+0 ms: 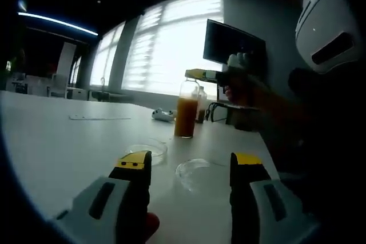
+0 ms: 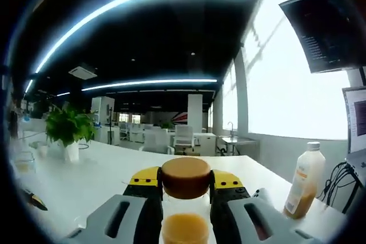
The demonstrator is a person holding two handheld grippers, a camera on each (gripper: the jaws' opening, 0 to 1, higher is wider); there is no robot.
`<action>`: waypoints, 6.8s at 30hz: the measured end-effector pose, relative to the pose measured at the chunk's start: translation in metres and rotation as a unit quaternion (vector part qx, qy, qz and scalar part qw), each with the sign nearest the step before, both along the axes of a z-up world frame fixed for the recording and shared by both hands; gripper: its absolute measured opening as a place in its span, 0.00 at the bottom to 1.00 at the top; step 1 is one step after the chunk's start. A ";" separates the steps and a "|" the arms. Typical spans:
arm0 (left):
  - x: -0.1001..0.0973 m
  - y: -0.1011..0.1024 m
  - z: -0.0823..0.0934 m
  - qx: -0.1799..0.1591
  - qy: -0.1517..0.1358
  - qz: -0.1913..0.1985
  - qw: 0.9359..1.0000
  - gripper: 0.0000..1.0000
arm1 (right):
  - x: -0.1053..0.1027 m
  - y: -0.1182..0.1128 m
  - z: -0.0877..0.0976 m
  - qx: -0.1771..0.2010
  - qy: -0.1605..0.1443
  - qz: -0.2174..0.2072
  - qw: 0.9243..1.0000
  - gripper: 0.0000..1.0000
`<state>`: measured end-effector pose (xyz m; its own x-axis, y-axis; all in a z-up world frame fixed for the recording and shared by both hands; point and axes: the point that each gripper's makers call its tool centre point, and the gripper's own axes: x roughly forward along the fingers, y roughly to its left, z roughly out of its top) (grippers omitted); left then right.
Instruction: Open the Petri dish lid, place the lid on the table, pour the liquid culture medium into the Petri dish, pick up the Petri dish lid from the table, and close the Petri dish
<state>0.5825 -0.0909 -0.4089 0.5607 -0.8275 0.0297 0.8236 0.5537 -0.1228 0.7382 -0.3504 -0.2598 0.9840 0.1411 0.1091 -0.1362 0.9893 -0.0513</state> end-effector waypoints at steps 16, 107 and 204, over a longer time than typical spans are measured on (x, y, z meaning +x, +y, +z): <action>0.000 0.000 0.000 -0.001 0.000 0.002 1.000 0.46 | 0.001 -0.001 0.013 0.009 -0.016 -0.001 1.000 0.26; 0.002 0.001 -0.003 0.022 -0.013 0.015 1.000 0.46 | -0.115 0.016 -0.138 -0.024 0.183 0.085 0.979 0.26; 0.002 0.000 -0.004 0.022 -0.012 0.014 1.000 0.46 | -0.096 0.007 -0.110 -0.027 0.130 0.039 0.990 0.57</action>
<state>0.5842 -0.0905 -0.4126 0.5837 -0.8119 0.0076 0.8098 0.5814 -0.0787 0.6419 -0.3434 -0.3694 0.9639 0.2159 -0.1558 -0.2269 0.9723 -0.0563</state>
